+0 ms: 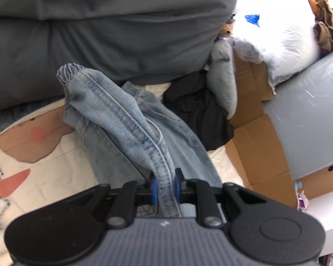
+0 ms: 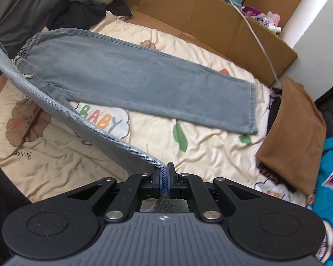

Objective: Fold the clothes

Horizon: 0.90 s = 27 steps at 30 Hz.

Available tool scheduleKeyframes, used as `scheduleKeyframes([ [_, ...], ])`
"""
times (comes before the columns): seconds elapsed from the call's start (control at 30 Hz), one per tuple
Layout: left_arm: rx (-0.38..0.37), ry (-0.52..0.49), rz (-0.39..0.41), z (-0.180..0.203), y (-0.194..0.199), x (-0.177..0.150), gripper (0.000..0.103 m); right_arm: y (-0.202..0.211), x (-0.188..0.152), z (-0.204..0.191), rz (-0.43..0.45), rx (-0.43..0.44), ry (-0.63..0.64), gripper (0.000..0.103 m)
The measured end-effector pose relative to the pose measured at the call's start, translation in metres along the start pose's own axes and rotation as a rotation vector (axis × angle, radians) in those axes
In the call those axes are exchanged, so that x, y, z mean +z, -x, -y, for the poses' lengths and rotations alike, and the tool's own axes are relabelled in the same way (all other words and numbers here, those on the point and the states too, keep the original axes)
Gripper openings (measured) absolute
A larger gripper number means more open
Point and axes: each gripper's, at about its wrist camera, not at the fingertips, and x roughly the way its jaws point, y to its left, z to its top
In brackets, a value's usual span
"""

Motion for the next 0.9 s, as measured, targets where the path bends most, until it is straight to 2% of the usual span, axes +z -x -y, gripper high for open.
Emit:
scheduleKeyframes([
  [0.13,-0.005,-0.009,-0.001,0.006,0.0,0.009,0.016,0.0,0.022,0.011,-0.006,-0.002,-0.027,0.001],
  [0.27,0.03,0.019,0.003,0.012,-0.001,0.01,0.016,-0.002,0.03,0.017,-0.005,0.006,-0.02,0.001],
  [0.37,0.049,0.005,0.007,0.017,0.0,0.011,0.016,-0.006,0.035,0.022,-0.017,0.023,0.012,0.001],
  [0.67,0.107,-0.026,0.007,0.028,0.006,0.005,0.016,-0.033,0.078,0.049,-0.155,0.099,0.075,0.001],
  [0.8,0.156,-0.065,0.001,0.041,0.001,0.004,0.016,-0.047,0.094,0.063,-0.176,0.116,0.04,0.001],
  [0.9,0.171,-0.013,0.013,0.045,-0.002,0.005,0.016,-0.059,0.101,0.07,-0.172,0.118,0.043,0.001],
])
